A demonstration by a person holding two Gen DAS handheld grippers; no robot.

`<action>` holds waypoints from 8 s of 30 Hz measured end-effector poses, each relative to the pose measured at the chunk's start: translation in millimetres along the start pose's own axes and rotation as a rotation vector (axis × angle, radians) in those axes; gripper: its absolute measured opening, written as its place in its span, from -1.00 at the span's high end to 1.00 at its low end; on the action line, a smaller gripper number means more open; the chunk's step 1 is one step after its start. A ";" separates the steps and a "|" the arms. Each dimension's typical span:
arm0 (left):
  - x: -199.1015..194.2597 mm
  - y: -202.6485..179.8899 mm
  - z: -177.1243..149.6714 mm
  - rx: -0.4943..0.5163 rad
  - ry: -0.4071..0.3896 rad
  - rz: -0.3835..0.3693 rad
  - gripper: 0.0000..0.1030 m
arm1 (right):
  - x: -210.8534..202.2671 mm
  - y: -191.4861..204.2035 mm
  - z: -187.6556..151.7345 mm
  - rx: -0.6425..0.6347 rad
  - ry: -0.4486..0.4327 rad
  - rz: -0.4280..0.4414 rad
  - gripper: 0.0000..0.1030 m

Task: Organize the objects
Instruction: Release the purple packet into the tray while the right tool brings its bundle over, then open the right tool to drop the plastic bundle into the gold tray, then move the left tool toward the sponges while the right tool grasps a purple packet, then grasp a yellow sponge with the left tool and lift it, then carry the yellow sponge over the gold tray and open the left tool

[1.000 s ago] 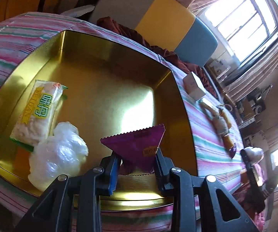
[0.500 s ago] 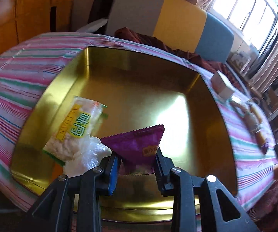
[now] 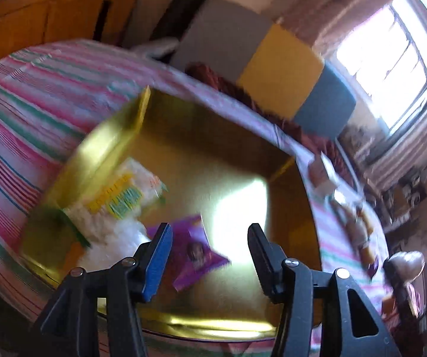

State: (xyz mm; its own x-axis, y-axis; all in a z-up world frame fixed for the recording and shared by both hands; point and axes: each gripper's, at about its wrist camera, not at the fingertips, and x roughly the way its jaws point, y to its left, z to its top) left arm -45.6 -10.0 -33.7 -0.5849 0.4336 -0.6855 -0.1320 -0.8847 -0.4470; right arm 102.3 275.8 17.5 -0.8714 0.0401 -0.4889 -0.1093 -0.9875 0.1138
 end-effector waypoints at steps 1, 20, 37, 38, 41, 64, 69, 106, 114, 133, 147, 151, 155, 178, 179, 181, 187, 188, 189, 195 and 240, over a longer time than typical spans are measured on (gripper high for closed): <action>-9.7 1.3 3.4 -0.006 -0.050 0.003 -0.04 | 2.4 4.7 1.1 -0.002 0.007 0.020 0.43; -35.3 38.2 21.8 -0.204 -0.185 0.203 -0.19 | 72.1 121.3 -6.1 -0.129 0.214 0.317 0.42; -41.1 33.2 18.7 -0.204 -0.188 0.184 -0.19 | 110.6 145.0 -27.2 -0.116 0.379 0.364 0.40; -41.3 33.0 18.4 -0.203 -0.191 0.185 -0.19 | 110.6 145.5 -27.6 -0.117 0.381 0.366 0.40; -41.2 32.6 18.5 -0.202 -0.189 0.182 -0.19 | 111.0 146.9 -27.8 -0.120 0.382 0.357 0.38; -31.3 16.8 8.5 -0.164 -0.147 0.170 -0.19 | 74.5 105.0 0.6 -0.092 0.197 0.159 -0.32; -26.2 6.8 3.9 -0.132 -0.121 0.142 -0.19 | 67.8 70.4 3.2 -0.033 0.190 0.113 -0.34; 7.1 -189.8 -105.6 0.479 0.147 -0.184 -0.19 | 16.1 -257.7 16.4 0.008 0.343 -0.389 -0.59; 18.5 -215.4 -117.5 0.521 0.189 -0.199 -0.19 | 38.1 -312.7 -6.3 -0.072 0.479 -0.350 -0.45; 75.2 -293.9 -145.6 0.647 0.307 -0.235 -0.19 | 36.1 -355.6 -4.0 0.170 0.455 -0.365 0.26; 154.7 -415.5 -161.3 0.801 0.275 -0.294 -0.19 | 39.0 -373.8 -11.6 0.203 0.533 -0.474 0.26; 175.2 -438.2 -160.5 0.801 0.253 -0.292 -0.19 | 39.5 -371.4 -10.5 0.187 0.534 -0.487 0.26; 195.9 -450.3 -162.0 0.804 0.261 -0.295 -0.19 | 41.4 -374.4 -10.0 0.186 0.534 -0.491 0.26; 216.0 -464.4 -172.2 0.848 0.204 -0.325 -0.05 | 45.0 -370.0 -6.3 0.146 0.525 -0.506 0.26; 214.3 -464.5 -173.4 0.857 0.197 -0.324 -0.05 | 45.2 -370.4 -6.5 0.146 0.527 -0.507 0.26; 208.3 -464.0 -176.6 0.874 0.176 -0.327 -0.05 | 45.1 -369.9 -6.5 0.141 0.526 -0.514 0.26; 187.5 -454.2 -184.0 0.902 0.114 -0.321 -0.05 | 43.0 -368.6 -4.0 0.131 0.509 -0.521 0.26; 185.8 -453.3 -184.2 0.901 0.112 -0.322 -0.05 | 42.6 -368.3 -3.8 0.130 0.506 -0.520 0.26; 184.1 -450.7 -183.8 0.898 0.111 -0.326 -0.05 | 42.6 -367.9 -3.6 0.129 0.503 -0.518 0.26; 168.3 -429.6 -182.5 0.856 0.087 -0.318 -0.04 | 40.4 -364.7 -1.6 0.115 0.485 -0.523 0.26; 33.5 -249.7 -128.0 0.559 0.026 -0.384 -0.01 | 20.6 -298.2 11.1 -0.085 0.310 -0.592 0.26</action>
State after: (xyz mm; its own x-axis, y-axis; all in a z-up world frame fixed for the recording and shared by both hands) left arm 70.2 247.3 -18.7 -0.3956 0.7325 -0.5540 -0.7243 -0.6197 -0.3022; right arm 111.7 572.8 -16.9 -0.4970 0.5452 -0.6751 -0.4768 -0.8216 -0.3125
